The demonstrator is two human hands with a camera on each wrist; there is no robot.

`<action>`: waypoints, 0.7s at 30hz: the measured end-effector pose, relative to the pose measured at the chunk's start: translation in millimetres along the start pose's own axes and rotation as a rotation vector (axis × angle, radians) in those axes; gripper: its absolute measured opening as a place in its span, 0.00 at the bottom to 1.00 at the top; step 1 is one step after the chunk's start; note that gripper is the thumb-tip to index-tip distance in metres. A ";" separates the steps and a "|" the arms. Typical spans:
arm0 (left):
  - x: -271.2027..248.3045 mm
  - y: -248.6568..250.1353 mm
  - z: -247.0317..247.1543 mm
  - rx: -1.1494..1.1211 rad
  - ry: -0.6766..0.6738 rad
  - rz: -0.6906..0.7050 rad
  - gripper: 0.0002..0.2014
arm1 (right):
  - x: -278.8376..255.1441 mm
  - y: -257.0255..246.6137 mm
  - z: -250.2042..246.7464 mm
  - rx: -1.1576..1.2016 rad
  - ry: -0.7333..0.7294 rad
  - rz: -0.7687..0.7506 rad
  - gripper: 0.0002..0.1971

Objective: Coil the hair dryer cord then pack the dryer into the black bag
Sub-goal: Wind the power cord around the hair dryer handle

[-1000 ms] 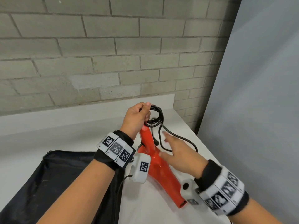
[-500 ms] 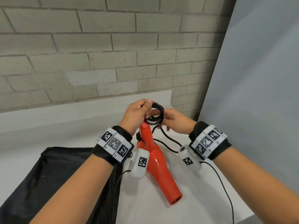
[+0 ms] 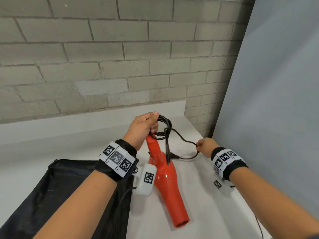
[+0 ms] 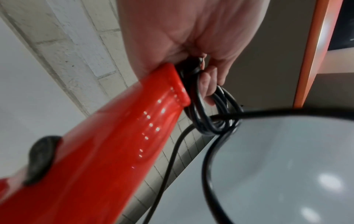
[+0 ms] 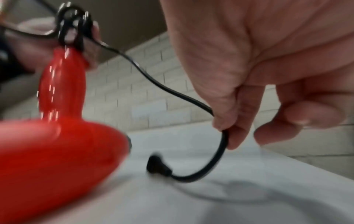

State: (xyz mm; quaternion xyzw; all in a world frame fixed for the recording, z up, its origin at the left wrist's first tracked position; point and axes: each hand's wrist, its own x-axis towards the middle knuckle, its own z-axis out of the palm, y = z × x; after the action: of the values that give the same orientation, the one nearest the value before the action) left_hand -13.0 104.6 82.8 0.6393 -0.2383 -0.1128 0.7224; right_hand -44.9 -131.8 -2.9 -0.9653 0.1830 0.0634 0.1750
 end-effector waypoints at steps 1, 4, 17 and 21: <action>-0.2 -0.1 -1.7 0.006 0.004 0.002 0.11 | 0.3 5.7 5.3 -0.060 -0.034 0.028 0.14; -0.5 -0.6 -2.7 0.017 0.000 0.008 0.11 | -0.1 9.6 13.4 -0.031 -0.044 0.065 0.18; 3.8 3.1 12.8 0.071 -0.038 0.020 0.13 | -15.4 -67.1 -5.7 0.452 0.306 -0.612 0.09; 1.6 4.6 10.8 0.023 -0.080 -0.019 0.13 | -0.9 -40.6 8.2 0.184 0.050 -0.158 0.10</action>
State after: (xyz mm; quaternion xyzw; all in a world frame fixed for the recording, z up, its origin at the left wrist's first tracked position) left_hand -17.6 95.3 88.4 0.6449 -0.2620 -0.1423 0.7038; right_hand -31.0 -93.2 2.4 -0.9579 0.1155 0.0081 0.2627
